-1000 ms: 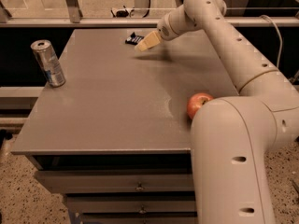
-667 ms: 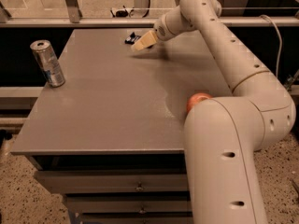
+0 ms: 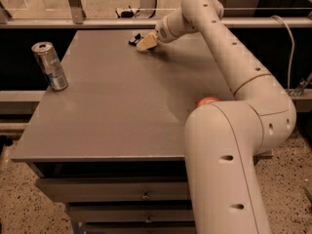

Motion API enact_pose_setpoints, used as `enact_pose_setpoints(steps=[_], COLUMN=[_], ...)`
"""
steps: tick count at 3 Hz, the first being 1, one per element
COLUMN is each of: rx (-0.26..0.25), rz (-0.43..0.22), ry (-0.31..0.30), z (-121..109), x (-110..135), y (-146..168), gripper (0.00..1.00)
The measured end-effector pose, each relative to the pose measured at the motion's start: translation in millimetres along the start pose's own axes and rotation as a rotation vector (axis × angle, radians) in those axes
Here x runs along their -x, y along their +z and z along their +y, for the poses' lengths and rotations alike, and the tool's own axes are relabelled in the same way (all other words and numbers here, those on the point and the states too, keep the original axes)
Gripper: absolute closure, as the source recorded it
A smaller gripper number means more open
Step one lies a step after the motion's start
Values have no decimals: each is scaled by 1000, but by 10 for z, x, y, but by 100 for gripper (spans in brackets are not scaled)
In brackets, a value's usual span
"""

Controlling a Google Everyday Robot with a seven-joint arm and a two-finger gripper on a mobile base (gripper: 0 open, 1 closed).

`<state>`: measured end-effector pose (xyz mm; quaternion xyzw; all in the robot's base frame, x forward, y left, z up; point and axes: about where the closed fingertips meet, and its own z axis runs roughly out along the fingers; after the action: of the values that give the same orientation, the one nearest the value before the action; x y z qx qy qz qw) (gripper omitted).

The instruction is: Move rxbar blueberry near apple

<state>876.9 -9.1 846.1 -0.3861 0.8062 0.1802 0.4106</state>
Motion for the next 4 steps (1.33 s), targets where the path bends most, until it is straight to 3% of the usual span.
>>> enact_pose_setpoints(steps=[1, 2, 3, 4], rx=[1, 1, 3, 15], rz=[6, 10, -3, 13], ry=[13, 18, -48, -167], z=[0, 0, 49, 166], x=[-47, -84, 44, 168], y=[32, 11, -317, -784], gripper=[71, 95, 100, 100])
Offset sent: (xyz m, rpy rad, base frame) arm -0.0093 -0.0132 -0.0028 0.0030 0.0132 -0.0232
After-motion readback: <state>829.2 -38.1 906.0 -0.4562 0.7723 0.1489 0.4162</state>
